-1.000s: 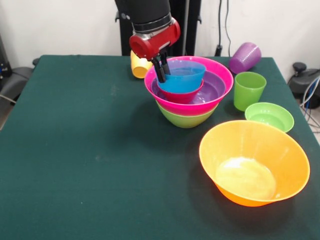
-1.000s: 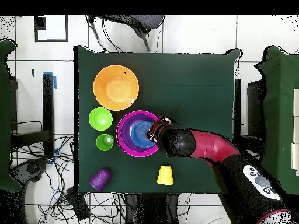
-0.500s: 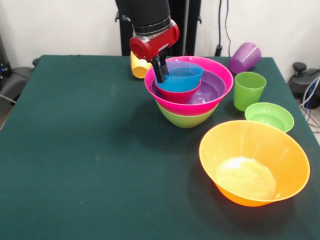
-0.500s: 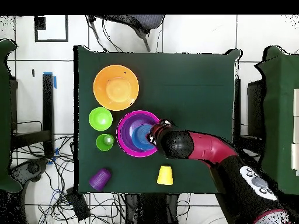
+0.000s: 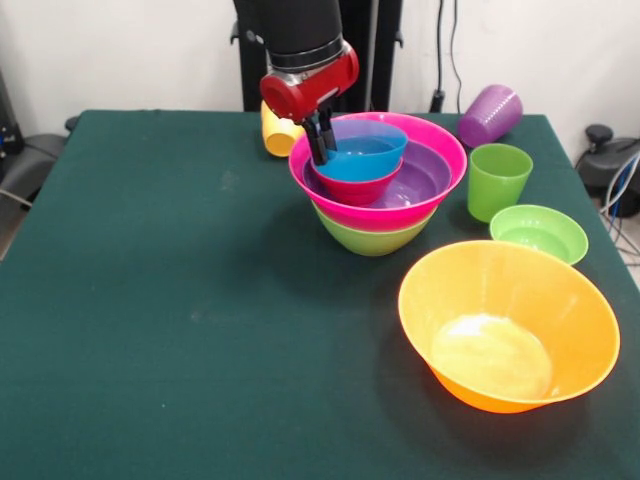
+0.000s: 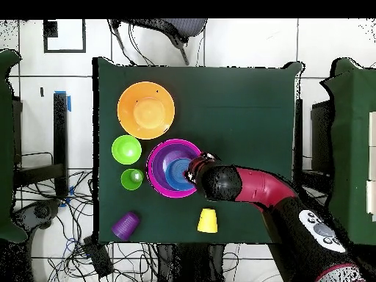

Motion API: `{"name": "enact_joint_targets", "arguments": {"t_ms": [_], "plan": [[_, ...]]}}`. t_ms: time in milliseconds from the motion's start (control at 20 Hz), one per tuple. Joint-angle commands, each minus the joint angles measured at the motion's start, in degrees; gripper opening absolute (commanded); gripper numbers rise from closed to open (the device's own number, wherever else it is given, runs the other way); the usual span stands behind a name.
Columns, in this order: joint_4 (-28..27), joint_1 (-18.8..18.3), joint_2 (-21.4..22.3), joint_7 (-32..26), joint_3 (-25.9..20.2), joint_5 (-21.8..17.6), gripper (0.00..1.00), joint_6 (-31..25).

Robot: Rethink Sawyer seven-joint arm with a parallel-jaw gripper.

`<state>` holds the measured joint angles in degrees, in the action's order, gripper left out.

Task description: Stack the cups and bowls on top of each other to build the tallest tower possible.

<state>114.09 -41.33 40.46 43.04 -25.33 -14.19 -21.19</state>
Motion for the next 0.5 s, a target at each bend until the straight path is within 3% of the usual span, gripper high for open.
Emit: {"name": "enact_joint_targets", "arguments": {"t_ms": [50, 250, 300, 500], "plan": [[-1.4, 2.3, -2.1, 12.4, 1.7, 0.8, 0.00, 0.1], [-1.4, 2.3, -2.0, 12.3, 1.5, 1.0, 0.00, 0.1], [-1.4, 2.2, -2.0, 12.3, 1.4, 1.1, 1.00, 0.1], [-2.0, 3.2, -1.7, 11.9, 2.7, 0.0, 1.00, -0.8]]}}
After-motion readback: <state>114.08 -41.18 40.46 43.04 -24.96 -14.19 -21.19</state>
